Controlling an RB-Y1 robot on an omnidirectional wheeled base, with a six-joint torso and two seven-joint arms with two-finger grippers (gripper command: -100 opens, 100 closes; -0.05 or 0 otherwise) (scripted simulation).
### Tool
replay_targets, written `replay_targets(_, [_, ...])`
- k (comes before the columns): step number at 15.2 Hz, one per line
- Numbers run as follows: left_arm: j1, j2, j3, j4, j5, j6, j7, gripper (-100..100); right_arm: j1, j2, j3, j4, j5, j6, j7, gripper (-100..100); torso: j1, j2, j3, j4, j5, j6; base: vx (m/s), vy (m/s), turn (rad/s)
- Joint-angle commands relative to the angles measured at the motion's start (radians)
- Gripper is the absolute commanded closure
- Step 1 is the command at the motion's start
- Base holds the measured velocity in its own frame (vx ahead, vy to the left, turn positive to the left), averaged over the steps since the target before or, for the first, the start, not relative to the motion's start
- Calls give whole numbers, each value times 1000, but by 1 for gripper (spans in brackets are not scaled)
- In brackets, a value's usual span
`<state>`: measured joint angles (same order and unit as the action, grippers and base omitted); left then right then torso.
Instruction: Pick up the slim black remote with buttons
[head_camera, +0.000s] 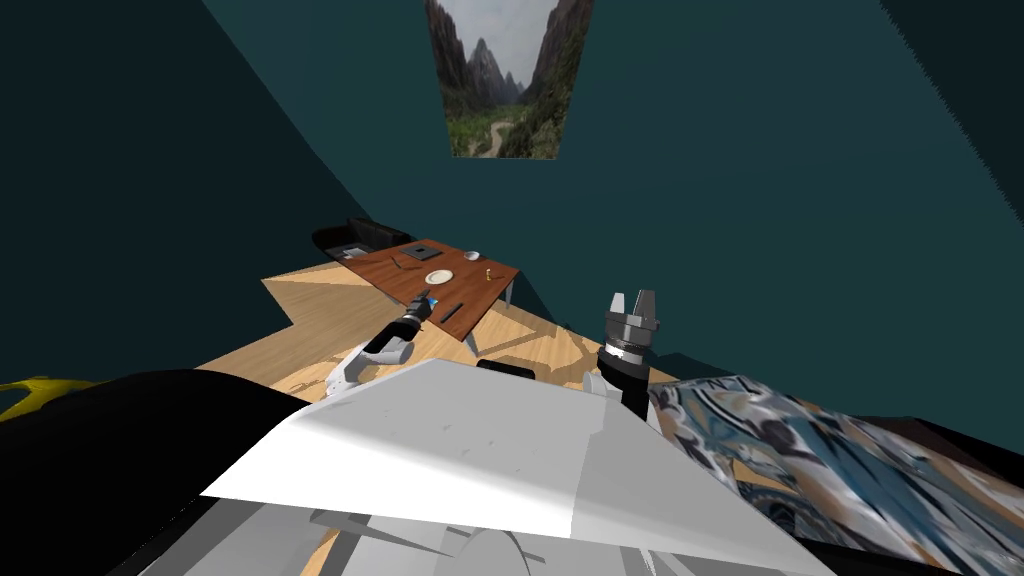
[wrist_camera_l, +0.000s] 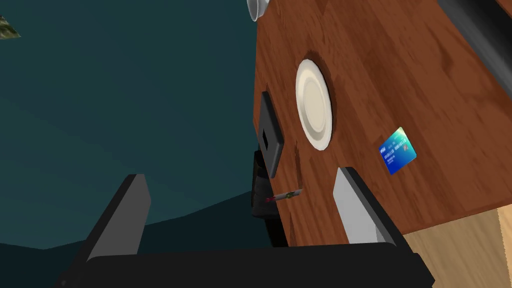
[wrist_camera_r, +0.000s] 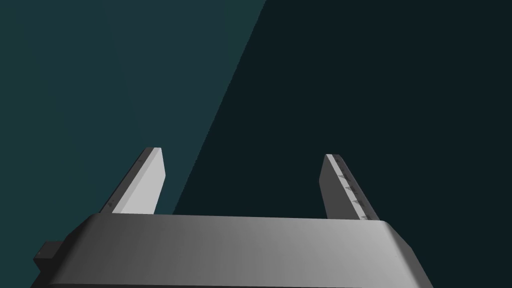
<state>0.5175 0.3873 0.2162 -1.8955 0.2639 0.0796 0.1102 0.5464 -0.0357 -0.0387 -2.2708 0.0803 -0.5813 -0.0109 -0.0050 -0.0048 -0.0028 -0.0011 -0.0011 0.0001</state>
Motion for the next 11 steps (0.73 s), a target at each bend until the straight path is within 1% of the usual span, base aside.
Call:
replay_targets(1, [-5,15,20,43,15,50,16,-100,0,0,0,0,0,0,0,0,0,0,0,0,0,0,72,-75,-22])
replay_targets(3, [-5,15,20,43,15,79,16,-100,0,0,0,0,0,0,0,0,0,-1,0,0,0,0,79,-64,-11])
replay_targets(4, [-8,32,39,83,31,107,32,-100,0,0,0,0,0,0,0,0,0,-1,0,0,0,0,87,-73,-23])
replay_targets(5, [-8,32,39,83,31,131,32,-100,0,0,0,0,0,0,0,0,0,-1,-1,0,0,0,95,-85,-21])
replay_targets(6, [-8,32,39,83,31,135,32,-100,0,0,0,0,0,0,0,0,-1,-2,-1,0,0,0,71,-62,-3])
replay_targets(7, [-11,47,58,123,47,176,48,-100,0,0,0,0,0,0,0,0,0,-1,-1,0,0,0,95,-72,-25])
replay_targets(8, [-11,47,58,123,47,190,48,-100,0,0,0,0,0,0,0,0,0,-2,-1,0,0,0,101,-76,-18])
replay_targets(9, [-11,47,58,123,47,192,48,-100,0,0,0,0,0,0,0,0,0,-2,-1,0,0,0,73,-51,0])
replay_targets(10, [-14,62,78,163,63,220,65,-100,0,0,0,0,0,0,0,0,1,-1,-1,0,0,0,99,-52,-22])
replay_targets(11, [-14,62,78,163,63,234,65,-100,0,0,0,0,0,0,0,0,1,-2,-1,0,0,0,110,-61,-25])
